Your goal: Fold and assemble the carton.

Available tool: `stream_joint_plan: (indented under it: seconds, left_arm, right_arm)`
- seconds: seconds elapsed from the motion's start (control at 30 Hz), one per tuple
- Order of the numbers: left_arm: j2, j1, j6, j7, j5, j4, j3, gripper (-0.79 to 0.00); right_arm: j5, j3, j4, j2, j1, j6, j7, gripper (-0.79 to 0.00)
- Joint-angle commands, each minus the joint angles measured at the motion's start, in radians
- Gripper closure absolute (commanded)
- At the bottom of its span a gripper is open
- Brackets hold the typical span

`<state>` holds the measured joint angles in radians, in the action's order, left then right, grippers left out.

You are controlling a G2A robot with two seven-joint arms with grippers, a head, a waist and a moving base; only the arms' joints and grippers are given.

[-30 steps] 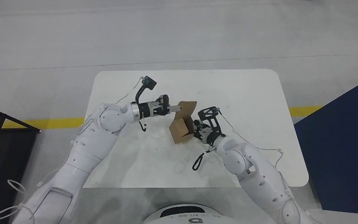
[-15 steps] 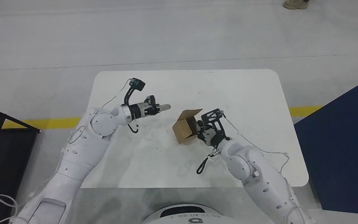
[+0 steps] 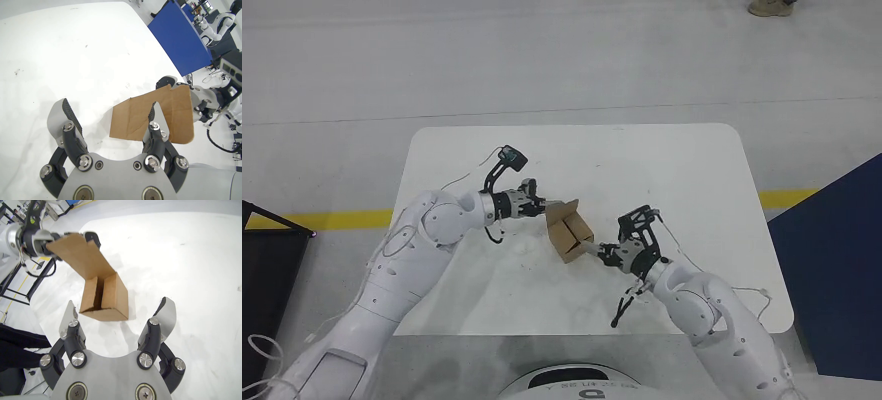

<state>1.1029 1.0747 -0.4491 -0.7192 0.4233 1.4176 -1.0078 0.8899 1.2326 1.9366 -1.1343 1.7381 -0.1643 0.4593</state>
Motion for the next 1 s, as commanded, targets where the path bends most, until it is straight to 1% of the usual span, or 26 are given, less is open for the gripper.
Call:
stream_joint_plan:
  seconds: [0.0, 0.1, 0.27, 0.43, 0.5, 0.57, 0.7, 0.77, 0.87, 0.97]
  left_arm:
    - [-0.004, 0.010, -0.001, -0.005, 0.002, 0.019, -0.011, -0.785]
    - [-0.010, 0.030, -0.001, -0.027, 0.017, 0.059, -0.021, -0.785]
    - [-0.021, 0.067, 0.002, -0.090, 0.065, 0.130, -0.017, -0.785]
    - [-0.023, 0.086, 0.022, -0.113, 0.142, 0.156, 0.011, -0.785]
    - [-0.021, 0.084, 0.031, -0.107, 0.165, 0.156, 0.022, -0.785]
    - [-0.019, 0.080, 0.040, -0.101, 0.184, 0.152, 0.032, -0.785]
    - [-0.015, 0.066, 0.052, -0.097, 0.249, 0.141, 0.060, -0.785]
    - [-0.012, 0.061, 0.055, -0.088, 0.270, 0.134, 0.074, -0.785]
    - [-0.006, 0.057, 0.054, -0.072, 0.258, 0.126, 0.091, -0.785]
    - [-0.003, 0.048, 0.051, -0.075, 0.231, 0.116, 0.093, -0.785]
  right_arm:
    - [0.046, -0.010, -0.015, 0.002, 0.007, -0.009, 0.012, -0.785]
    - [0.083, -0.046, -0.052, -0.003, -0.013, 0.007, -0.011, -0.785]
    - [0.125, -0.109, -0.110, -0.019, -0.071, 0.082, -0.073, -0.785]
    - [0.119, -0.141, -0.144, -0.030, -0.105, 0.129, -0.105, -0.785]
    - [0.099, -0.149, -0.148, -0.032, -0.108, 0.113, -0.085, -0.785]
    - [0.066, -0.144, -0.137, -0.028, -0.096, 0.070, -0.044, -0.785]
    - [0.008, -0.097, -0.085, -0.014, -0.051, -0.006, 0.019, -0.785]
    - [-0.059, -0.071, -0.062, -0.009, -0.032, -0.045, 0.047, -0.782]
    - [-0.099, -0.031, -0.050, -0.003, -0.027, -0.057, 0.061, -0.742]
    - [-0.099, -0.024, -0.054, -0.002, -0.035, -0.048, 0.057, -0.723]
